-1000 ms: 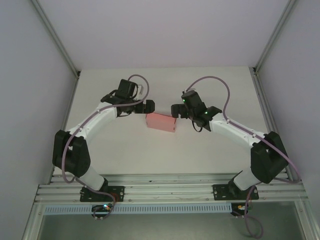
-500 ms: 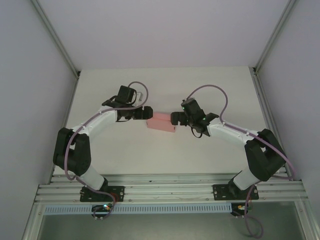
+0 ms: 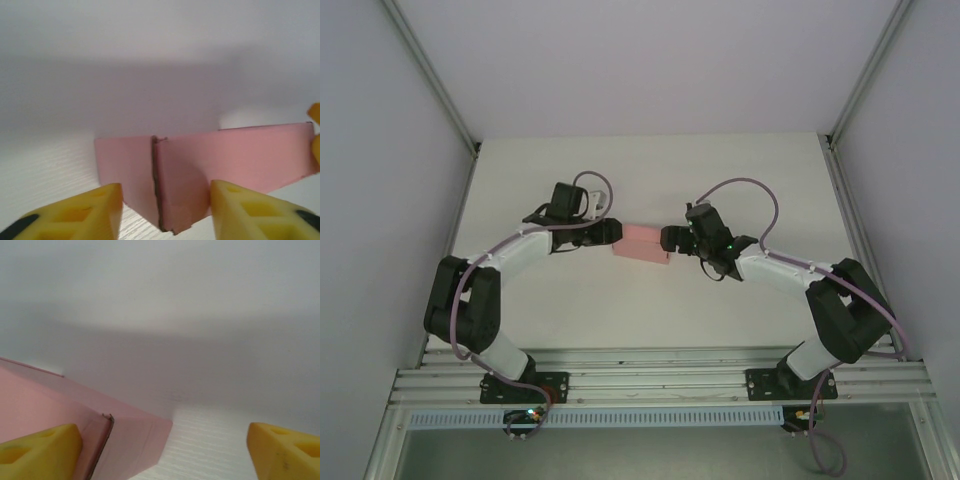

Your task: Assemble paper box

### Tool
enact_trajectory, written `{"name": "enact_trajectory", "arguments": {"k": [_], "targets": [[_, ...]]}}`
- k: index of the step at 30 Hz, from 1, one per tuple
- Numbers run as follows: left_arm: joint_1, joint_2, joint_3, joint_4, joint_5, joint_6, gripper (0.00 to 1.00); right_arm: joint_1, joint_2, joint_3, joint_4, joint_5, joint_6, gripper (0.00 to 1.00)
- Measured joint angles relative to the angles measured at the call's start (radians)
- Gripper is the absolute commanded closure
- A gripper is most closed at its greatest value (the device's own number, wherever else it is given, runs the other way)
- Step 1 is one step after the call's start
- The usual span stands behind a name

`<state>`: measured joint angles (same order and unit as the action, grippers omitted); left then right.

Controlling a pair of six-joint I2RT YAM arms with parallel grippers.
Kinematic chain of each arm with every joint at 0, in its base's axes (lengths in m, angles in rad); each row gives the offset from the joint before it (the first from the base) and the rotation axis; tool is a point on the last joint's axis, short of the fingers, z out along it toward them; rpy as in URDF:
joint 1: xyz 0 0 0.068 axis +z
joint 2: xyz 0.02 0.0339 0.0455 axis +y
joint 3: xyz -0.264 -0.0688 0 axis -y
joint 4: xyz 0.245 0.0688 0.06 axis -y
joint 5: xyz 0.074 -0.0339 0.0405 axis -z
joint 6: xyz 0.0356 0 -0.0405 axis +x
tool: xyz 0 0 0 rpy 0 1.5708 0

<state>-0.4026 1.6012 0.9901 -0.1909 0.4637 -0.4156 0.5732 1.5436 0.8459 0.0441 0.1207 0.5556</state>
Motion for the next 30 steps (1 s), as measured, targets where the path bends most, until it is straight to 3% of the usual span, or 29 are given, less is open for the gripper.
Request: {"name": "enact_trajectory", "arguments": {"k": [3,8,15,21,24,28,30], "targets": [[0.017,-0.001,-0.023,0.047,0.043,-0.012,0.65,0.000,0.000,-0.035,0.070,-0.014,0.002,0.19],[0.026,-0.016,-0.051,0.086,0.058,-0.027,0.84,0.000,-0.006,-0.087,0.174,-0.032,-0.006,0.32],[0.031,-0.028,-0.092,0.149,0.070,-0.037,1.00,0.000,-0.007,-0.150,0.307,-0.062,-0.009,0.38],[0.031,-0.038,-0.113,0.181,0.070,-0.042,1.00,0.000,-0.007,-0.161,0.336,-0.079,-0.009,0.38],[0.031,-0.040,-0.113,0.179,0.070,-0.042,0.91,-0.001,-0.011,-0.159,0.330,-0.085,-0.011,0.35],[0.030,-0.043,-0.087,0.130,0.063,-0.029,0.49,-0.001,-0.028,-0.108,0.213,-0.095,-0.038,0.25],[0.031,-0.043,-0.056,0.084,0.055,-0.024,0.36,-0.001,-0.027,-0.053,0.112,-0.106,-0.060,0.13]]}}
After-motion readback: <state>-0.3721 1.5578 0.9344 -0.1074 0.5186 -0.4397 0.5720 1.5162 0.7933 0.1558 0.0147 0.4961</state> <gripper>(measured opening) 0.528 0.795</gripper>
